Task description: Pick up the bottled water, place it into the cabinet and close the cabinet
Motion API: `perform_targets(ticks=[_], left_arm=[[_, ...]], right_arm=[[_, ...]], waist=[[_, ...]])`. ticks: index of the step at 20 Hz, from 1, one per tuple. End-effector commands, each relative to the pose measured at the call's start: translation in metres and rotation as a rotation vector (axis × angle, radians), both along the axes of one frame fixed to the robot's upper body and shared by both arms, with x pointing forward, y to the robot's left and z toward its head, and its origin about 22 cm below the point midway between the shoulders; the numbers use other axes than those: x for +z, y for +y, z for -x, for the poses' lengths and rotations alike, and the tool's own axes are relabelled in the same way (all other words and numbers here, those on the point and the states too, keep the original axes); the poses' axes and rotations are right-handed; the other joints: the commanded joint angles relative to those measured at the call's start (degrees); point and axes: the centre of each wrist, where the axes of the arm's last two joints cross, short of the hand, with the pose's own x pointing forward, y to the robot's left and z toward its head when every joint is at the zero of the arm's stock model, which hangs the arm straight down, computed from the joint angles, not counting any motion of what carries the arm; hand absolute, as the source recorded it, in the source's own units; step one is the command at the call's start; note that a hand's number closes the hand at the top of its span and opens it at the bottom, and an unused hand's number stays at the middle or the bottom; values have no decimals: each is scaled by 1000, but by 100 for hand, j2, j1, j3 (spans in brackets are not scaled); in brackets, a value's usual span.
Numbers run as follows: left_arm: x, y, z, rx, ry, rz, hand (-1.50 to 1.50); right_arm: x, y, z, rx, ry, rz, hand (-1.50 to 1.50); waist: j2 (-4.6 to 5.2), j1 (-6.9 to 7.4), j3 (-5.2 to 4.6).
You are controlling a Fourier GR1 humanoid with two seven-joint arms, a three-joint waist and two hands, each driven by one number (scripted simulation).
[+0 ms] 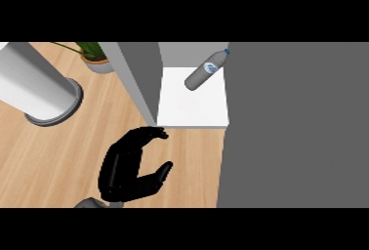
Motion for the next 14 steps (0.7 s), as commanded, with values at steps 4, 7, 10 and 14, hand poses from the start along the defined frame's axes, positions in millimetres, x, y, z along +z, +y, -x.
perform_targets(ticks=[4, 7, 10, 14], left_arm=[[8, 47, 38, 75, 10, 14, -150], [14, 75, 46, 90, 21, 44, -150], [16, 80, 49, 117, 26, 83, -150], [15, 98, 66, 130, 65, 78, -150]], right_arm=[[49, 19, 9, 124, -136, 94, 150], [46, 28, 9, 220, -77, 92, 150], [58, 37, 10, 344, -103, 78, 150], [61, 45, 8, 393, -120, 90, 150]], waist=[[-2, -41, -5], [6, 23, -18], [-21, -8, -33], [-42, 91, -52]])
